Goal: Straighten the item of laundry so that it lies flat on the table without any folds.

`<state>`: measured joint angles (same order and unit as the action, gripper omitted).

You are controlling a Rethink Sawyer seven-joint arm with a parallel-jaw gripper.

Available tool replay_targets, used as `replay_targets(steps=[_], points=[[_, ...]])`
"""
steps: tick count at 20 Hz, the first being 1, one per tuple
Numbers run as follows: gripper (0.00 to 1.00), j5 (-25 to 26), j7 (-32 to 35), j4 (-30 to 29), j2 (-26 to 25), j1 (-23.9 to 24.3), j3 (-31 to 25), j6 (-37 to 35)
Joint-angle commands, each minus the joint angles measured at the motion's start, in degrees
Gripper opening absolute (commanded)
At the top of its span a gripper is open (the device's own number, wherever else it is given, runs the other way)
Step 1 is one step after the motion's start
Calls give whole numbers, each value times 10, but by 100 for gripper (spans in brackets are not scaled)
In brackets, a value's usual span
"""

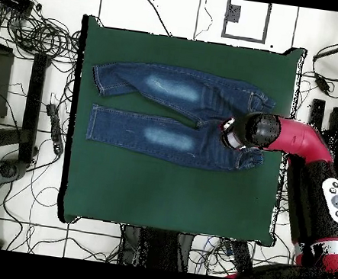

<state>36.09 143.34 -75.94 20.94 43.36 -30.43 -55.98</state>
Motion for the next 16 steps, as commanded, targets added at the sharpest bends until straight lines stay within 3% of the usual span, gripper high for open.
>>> replay_targets(steps=[1,6,13,16], points=[[0,-7,-268,12,-32,-1,-69,-42],[0,4,-253,-34,-22,10,-54,-2],[0,28,-306,-37,-72,40,-61,71],[0,36,-276,-50,-70,35,-39,85]])
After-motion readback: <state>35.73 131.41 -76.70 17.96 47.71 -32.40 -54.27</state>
